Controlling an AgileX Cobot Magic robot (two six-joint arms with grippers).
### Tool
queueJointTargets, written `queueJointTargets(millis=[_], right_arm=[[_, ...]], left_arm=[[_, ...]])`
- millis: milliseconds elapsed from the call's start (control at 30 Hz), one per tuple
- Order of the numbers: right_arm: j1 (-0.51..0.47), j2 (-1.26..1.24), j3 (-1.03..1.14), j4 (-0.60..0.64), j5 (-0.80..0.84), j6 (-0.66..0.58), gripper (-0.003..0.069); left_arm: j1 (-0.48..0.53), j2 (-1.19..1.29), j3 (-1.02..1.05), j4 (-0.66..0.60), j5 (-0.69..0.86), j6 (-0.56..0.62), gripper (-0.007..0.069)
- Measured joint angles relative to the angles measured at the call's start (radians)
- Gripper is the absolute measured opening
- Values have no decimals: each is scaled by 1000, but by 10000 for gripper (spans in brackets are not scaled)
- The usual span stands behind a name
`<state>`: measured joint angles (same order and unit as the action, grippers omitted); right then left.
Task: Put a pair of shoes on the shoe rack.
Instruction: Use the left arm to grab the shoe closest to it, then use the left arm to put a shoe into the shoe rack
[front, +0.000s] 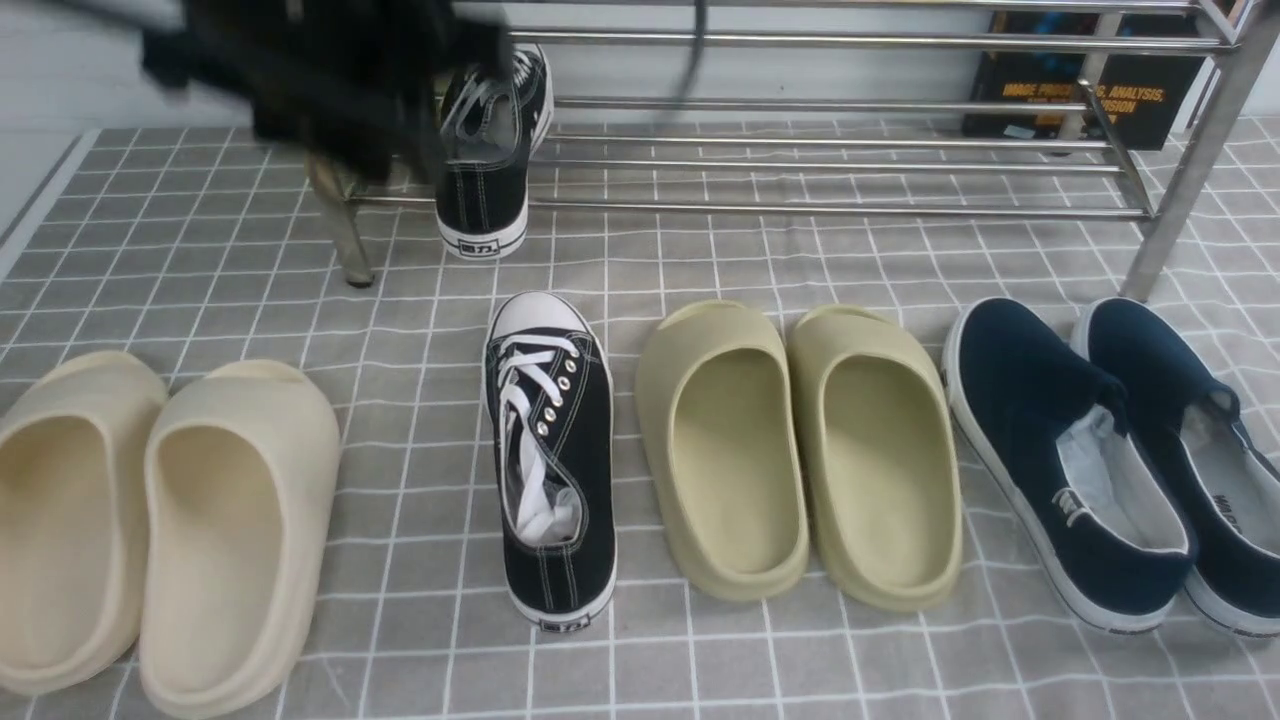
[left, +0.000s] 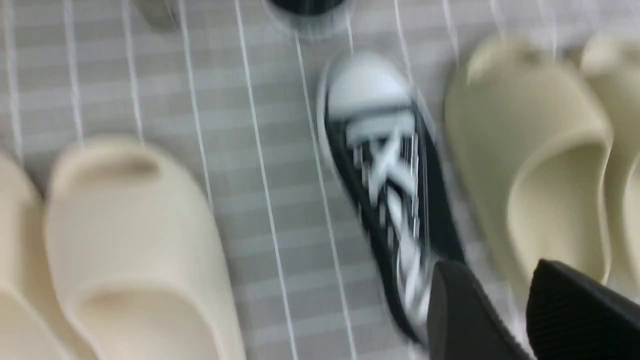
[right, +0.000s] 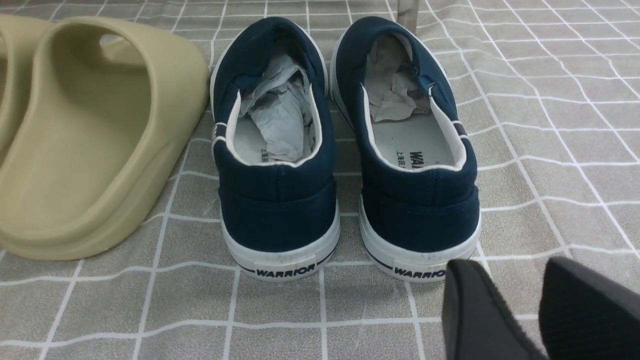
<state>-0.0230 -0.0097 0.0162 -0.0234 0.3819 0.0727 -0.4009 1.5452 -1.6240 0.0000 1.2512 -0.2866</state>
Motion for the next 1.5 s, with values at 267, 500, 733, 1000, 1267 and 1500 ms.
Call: queueJointTargets(millis=[267,500,733,1000,1267,1500], right_arm=[[0,0,0,0,0,0,239],[0,0,0,0,0,0,239],[0,0,0,0,0,0,239],[0,0,0,0,0,0,239],[0,0,0,0,0,0,239],[0,0,0,0,0,0,239]], left_arm=[[-10,-20,438,-77,-210,-78,227],[-10,57,491,-157,-407,-79,232],[-10,140,491,-137,-497,-79,235],[-10,210,491,-109,-534,-80,81],[-13,112,492,-97,-502,-80,-13],[-13,46,318,-96,-394,-79,-13]])
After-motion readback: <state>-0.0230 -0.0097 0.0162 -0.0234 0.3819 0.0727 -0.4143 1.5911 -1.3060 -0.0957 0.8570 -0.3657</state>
